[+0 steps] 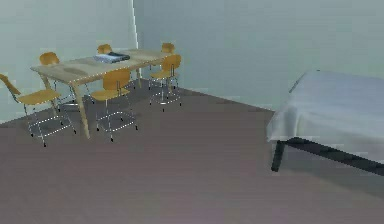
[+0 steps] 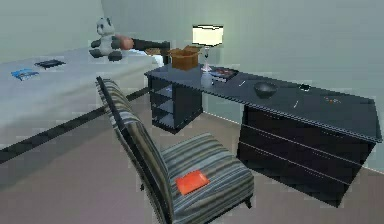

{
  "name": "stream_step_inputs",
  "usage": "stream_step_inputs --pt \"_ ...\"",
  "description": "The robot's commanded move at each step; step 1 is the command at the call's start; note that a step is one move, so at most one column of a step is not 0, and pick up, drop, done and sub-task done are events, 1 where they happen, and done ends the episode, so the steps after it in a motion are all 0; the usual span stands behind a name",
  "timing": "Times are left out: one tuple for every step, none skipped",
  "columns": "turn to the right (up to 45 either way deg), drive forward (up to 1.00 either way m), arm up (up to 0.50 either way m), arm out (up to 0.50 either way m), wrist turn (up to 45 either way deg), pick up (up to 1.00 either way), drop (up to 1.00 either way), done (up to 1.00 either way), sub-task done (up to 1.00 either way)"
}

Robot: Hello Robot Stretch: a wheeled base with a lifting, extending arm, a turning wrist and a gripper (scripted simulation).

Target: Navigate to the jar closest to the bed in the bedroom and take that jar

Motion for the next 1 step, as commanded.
stream_step_inputs --pt "-6.0 0.0 0.0 0.0 0.0 0.0 0.0 0.0 0.0"
